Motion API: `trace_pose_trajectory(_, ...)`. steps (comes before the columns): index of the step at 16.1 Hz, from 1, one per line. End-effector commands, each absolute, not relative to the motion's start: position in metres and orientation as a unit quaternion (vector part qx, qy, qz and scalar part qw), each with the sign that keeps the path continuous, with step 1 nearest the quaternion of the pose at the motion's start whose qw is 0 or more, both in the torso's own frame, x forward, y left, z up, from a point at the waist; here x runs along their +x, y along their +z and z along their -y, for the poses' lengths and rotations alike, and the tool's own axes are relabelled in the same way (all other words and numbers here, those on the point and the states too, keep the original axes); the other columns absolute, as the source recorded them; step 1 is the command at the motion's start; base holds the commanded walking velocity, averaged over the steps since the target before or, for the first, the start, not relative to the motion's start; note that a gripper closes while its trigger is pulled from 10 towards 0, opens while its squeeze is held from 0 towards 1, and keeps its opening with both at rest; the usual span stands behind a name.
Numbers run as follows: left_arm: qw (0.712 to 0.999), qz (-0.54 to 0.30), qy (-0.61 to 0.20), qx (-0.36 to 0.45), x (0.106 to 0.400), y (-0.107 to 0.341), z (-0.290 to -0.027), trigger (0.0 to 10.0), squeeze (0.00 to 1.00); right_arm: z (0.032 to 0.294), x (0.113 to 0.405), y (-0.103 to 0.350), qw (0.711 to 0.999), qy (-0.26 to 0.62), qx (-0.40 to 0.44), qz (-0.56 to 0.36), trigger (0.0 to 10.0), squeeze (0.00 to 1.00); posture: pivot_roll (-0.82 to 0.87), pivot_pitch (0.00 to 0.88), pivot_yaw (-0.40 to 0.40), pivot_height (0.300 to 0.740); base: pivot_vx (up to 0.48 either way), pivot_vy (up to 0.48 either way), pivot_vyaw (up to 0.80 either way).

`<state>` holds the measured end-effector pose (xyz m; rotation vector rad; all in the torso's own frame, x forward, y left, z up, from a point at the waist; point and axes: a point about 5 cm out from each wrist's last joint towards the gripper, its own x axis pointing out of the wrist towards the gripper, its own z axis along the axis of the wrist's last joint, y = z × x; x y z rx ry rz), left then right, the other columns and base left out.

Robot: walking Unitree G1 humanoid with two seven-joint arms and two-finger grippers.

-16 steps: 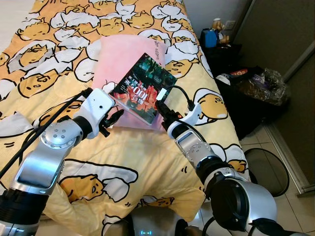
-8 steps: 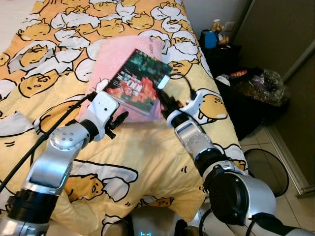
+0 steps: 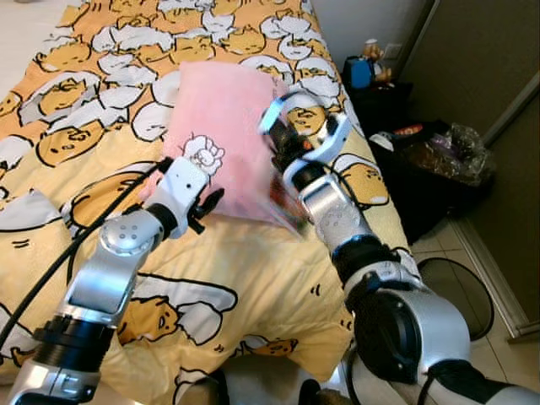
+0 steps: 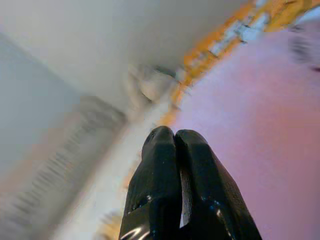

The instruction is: Clean up the room

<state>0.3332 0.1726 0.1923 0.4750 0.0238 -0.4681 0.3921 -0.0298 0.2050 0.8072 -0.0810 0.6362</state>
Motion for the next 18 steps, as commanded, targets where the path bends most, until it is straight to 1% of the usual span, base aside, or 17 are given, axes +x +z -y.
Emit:
trace_pose_trajectory(1, 0.942, -0.006, -0.229, 0.244, 0.335, 0.192, -0.169, 10.0, 0.00, 0.016, 0.383, 0.188, 0.905, 0.297, 0.304, 0.030, 1.3, 0.00, 0.18, 0.207, -0.055, 0.740, 0.000, 0.000, 0.00)
trace_pose_trajectory(2, 0.946, 0.012, -0.220, 0.238, 0.336, 0.196, -0.166, 10.0, 0.00, 0.023, 0.382, 0.181, 0.934, 0.273, 0.225, 0.042, 10.0, 0.00, 0.18, 0.207, -0.054, 0.740, 0.000, 0.000, 0.00)
trace_pose_trajectory(5, 0.958, 0.033, -0.202, 0.200, 0.336, 0.197, -0.158, 10.0, 0.00, 0.048, 0.378, 0.168, 0.961, 0.228, 0.138, 0.070, 10.0, 0.00, 0.16, 0.195, -0.047, 0.740, 0.000, 0.000, 0.00)
trace_pose_trajectory(7, 0.972, 0.048, -0.171, 0.153, 0.339, 0.198, -0.155, 10.0, 0.00, 0.080, 0.369, 0.152, 0.982, 0.153, 0.072, 0.089, 10.0, 0.00, 0.13, 0.178, -0.038, 0.740, 0.000, 0.000, 0.00)
trace_pose_trajectory(8, 0.976, 0.053, -0.160, 0.139, 0.341, 0.196, -0.153, 10.0, 0.00, 0.100, 0.360, 0.141, 0.990, 0.094, 0.032, 0.102, 10.0, 0.00, 0.11, 0.161, -0.034, 0.740, 0.000, 0.000, 0.00)
trace_pose_trajectory(9, 0.979, 0.054, -0.149, 0.125, 0.343, 0.189, -0.149, 10.0, 0.00, 0.115, 0.343, 0.129, 0.992, 0.055, -0.003, 0.113, 10.0, 0.00, 0.09, 0.139, -0.029, 0.740, 0.000, 0.000, 0.00)
trace_pose_trajectory(11, 0.980, 0.041, -0.152, 0.119, 0.345, 0.180, -0.144, 10.0, 0.00, 0.124, 0.320, 0.118, 0.993, 0.022, -0.028, 0.117, 10.0, 0.00, 0.06, 0.113, -0.022, 0.740, 0.000, 0.000, 0.00)
trace_pose_trajectory(12, 0.982, 0.034, -0.154, 0.108, 0.350, 0.176, -0.143, 10.0, 0.00, 0.126, 0.304, 0.111, 0.993, 0.001, -0.037, 0.111, 10.0, 0.00, 0.04, 0.096, -0.010, 0.740, 0.000, 0.000, 0.00)
trace_pose_trajectory(13, 0.980, 0.034, -0.164, 0.106, 0.357, 0.177, -0.136, 10.0, 0.00, 0.125, 0.287, 0.099, 0.995, 0.001, -0.041, 0.094, 10.0, 0.00, 0.01, 0.086, 0.005, 0.740, 0.000, 0.000, 0.00)
trace_pose_trajectory(14, 0.977, 0.028, -0.178, 0.114, 0.364, 0.175, -0.125, 10.0, 0.56, 0.125, 0.272, 0.086, 0.997, -0.006, -0.042, 0.071, 10.0, 0.00, 0.00, 0.084, 0.012, 0.740, 0.000, 0.000, 0.00)
trace_pose_trajectory(15, 0.975, 0.015, -0.189, 0.114, 0.369, 0.170, -0.116, 10.0, 1.00, 0.126, 0.264, 0.079, 0.997, -0.013, -0.045, 0.057, 10.0, 0.00, -0.02, 0.086, 0.023, 0.740, 0.000, 0.000, 0.00)
trace_pose_trajectory(16, 0.973, -0.003, -0.201, 0.115, 0.377, 0.165, -0.100, 10.0, 1.00, 0.125, 0.250, 0.071, 0.998, -0.025, -0.047, 0.033, 10.0, 0.00, -0.05, 0.099, 0.036, 0.740, 0.000, 0.000, 0.00)
trace_pose_trajectory(17, 0.973, -0.009, -0.195, 0.120, 0.380, 0.164, -0.096, 10.0, 1.00, 0.125, 0.247, 0.069, 0.998, -0.027, -0.044, 0.026, 10.0, 0.00, -0.05, 0.103, 0.038, 0.740, 0.000, 0.000, 0.00)
trace_pose_trajectory(18, 0.979, -0.024, -0.178, 0.097, 0.388, 0.163, -0.088, 10.0, 1.00, 0.120, 0.242, 0.066, 0.999, -0.011, -0.045, 0.019, 10.0, 0.00, -0.08, 0.126, 0.051, 0.740, 0.000, 0.000, 0.00)
